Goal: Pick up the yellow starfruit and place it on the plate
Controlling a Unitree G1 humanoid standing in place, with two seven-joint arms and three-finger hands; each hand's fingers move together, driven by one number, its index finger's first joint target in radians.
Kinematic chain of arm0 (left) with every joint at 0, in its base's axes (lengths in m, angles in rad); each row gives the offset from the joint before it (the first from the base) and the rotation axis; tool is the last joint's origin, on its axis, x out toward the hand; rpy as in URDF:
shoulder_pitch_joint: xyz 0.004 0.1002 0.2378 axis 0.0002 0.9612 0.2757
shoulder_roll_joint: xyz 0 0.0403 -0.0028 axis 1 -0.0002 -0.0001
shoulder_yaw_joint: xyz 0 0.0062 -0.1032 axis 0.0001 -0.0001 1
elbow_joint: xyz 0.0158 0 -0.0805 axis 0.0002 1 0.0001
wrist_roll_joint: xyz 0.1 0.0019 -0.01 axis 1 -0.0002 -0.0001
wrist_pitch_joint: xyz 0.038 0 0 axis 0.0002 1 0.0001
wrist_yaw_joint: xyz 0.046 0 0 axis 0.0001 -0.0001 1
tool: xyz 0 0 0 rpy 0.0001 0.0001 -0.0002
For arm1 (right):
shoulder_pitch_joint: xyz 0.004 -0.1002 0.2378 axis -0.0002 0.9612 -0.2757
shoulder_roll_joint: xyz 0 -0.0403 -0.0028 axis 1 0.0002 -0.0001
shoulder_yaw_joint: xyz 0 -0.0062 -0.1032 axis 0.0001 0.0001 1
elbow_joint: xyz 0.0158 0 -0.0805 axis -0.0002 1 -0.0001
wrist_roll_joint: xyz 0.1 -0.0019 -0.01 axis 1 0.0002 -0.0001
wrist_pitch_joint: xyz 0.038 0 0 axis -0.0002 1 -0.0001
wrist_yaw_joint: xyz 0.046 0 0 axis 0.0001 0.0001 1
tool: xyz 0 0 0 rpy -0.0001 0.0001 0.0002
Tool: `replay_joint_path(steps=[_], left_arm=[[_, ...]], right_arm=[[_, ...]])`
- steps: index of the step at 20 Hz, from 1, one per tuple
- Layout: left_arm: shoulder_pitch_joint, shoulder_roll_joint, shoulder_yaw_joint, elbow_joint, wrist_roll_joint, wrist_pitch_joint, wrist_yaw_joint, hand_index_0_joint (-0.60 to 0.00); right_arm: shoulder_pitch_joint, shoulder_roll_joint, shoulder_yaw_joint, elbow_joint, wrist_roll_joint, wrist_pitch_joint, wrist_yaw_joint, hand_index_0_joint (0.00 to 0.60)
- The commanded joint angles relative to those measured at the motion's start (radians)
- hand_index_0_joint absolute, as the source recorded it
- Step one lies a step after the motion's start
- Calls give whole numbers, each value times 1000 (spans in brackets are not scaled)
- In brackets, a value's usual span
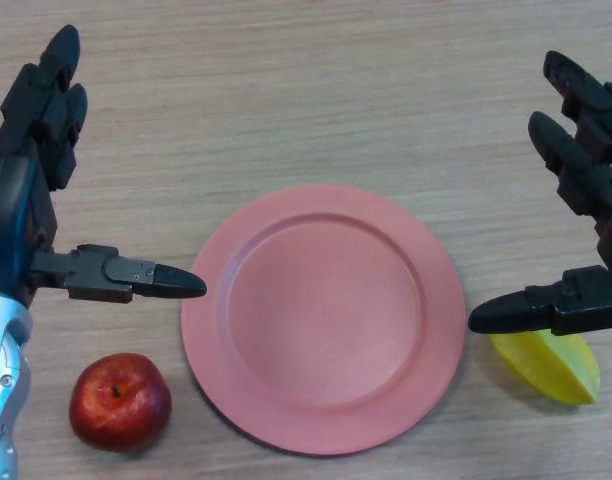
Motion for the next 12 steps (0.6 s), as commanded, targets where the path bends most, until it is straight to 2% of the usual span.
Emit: replay_joint_path(steps=[1,7,9,11,12], left_arm=[[-18,20,56,-57,31,-137,11,0],[-29,26,67,-89,14,-123,13,0],[-29,27,66,-79,14,-135,11,0],[-20,21,57,-61,14,-141,7,0],[-14,16,51,-52,17,-143,9,0]], right_arm=[[-24,-12,-60,-64,18,-124,-14,0],[-15,-16,-54,-47,-23,-160,9,0],[19,-3,-56,-64,-54,-169,12,0],[41,-2,-48,-86,-127,-174,8,0],[63,2,-42,-65,-207,-230,15,0]])
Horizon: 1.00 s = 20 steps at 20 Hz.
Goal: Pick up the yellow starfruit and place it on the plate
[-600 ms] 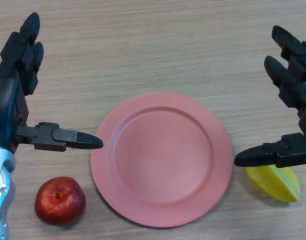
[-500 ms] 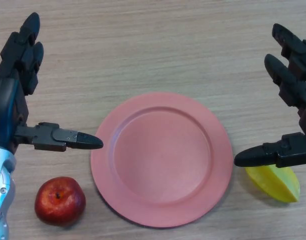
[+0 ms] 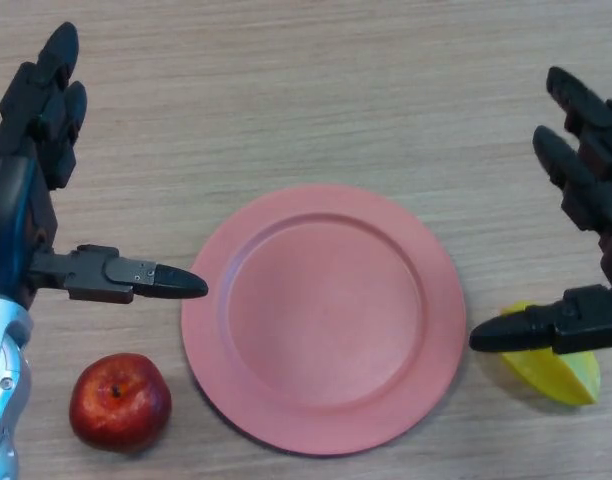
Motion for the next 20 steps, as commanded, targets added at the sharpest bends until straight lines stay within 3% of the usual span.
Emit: replay_joint_path(steps=[1,9,20], left_arm=[[-19,24,47,-35,20,-146,10,0],[-43,9,7,9,-32,-137,16,0],[-45,3,4,25,-26,-170,28,0]], right_arm=[[12,-12,-52,-22,-120,-228,-2,0],[69,-13,-87,212,-348,-460,-26,0],[54,-17,-63,448,-329,-548,-106,0]])
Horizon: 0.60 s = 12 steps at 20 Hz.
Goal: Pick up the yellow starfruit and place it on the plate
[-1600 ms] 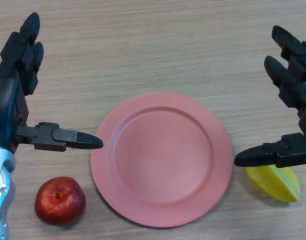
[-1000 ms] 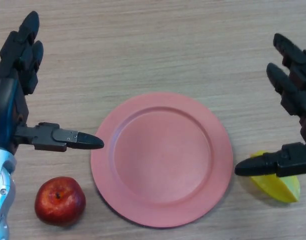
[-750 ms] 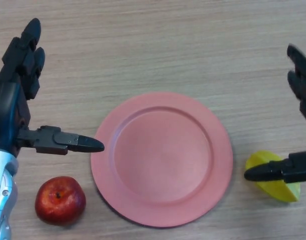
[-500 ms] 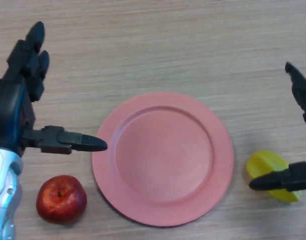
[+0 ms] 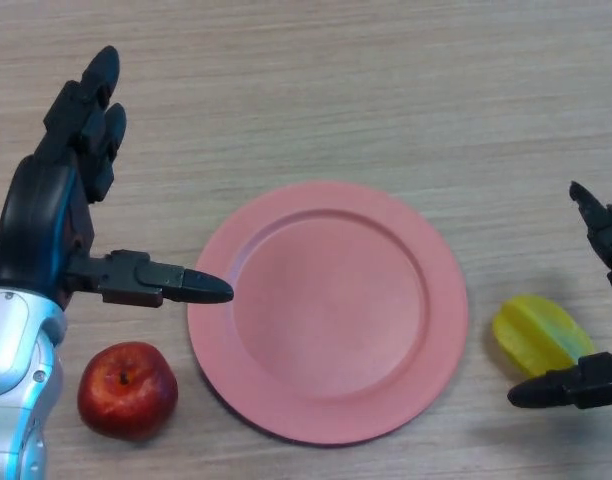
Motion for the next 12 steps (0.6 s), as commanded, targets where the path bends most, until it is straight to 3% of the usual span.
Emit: replay_joint_path(steps=[1,8,11,12], left_arm=[[-19,26,64,-55,-16,-174,23,0],[-9,32,80,-48,-14,-189,40,0],[-3,34,88,-46,-14,-192,36,0],[0,33,87,-43,-16,-195,36,0]], right_arm=[[-34,-29,-38,-27,30,-132,-73,0],[-31,-21,-1,110,19,-244,-153,0],[-28,-20,11,158,31,-256,-155,0],[-27,-19,14,165,28,-259,-157,49]])
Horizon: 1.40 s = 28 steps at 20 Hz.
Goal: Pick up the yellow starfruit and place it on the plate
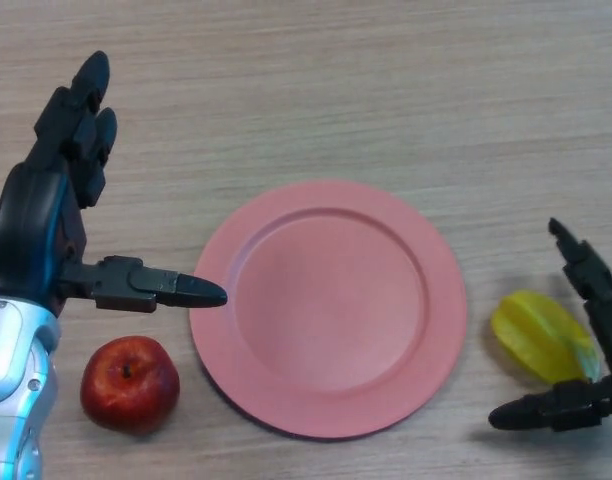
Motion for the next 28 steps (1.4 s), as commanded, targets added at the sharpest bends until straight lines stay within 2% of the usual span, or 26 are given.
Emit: replay_joint_path(steps=[1,2,3,4,5,8,13,18,21,26,28], left_arm=[[-22,33,77,-45,-16,-164,29,0],[-23,34,80,-47,-19,-162,29,0],[-23,36,83,-49,-22,-160,30,0],[-23,39,92,-52,-31,-157,33,0],[-21,40,97,-53,-38,-158,35,0],[-22,45,109,-61,-58,-147,46,0],[-13,47,122,-86,-78,-118,62,0],[7,42,127,-99,-70,-153,51,0],[10,45,136,-104,-65,-159,46,0],[15,56,170,-125,-106,-149,35,0],[9,67,187,-138,-129,-127,31,0]], right_arm=[[-21,-22,-45,-42,24,-130,-65,149],[-21,-23,-43,-38,17,-130,-66,299],[-21,-23,-41,-39,13,-124,-67,399],[-21,-21,-36,-44,-3,-113,-82,549],[-21,-20,-32,-45,-20,-111,-93,600],[-27,-19,-28,-63,-29,-105,-103,600],[-59,-4,7,-237,-43,71,-41,600],[-169,47,149,-355,-41,236,9,600],[-244,62,247,-268,-63,187,-43,600],[-355,65,436,-94,58,162,-178,600],[-355,65,476,-69,124,178,-181,600]])
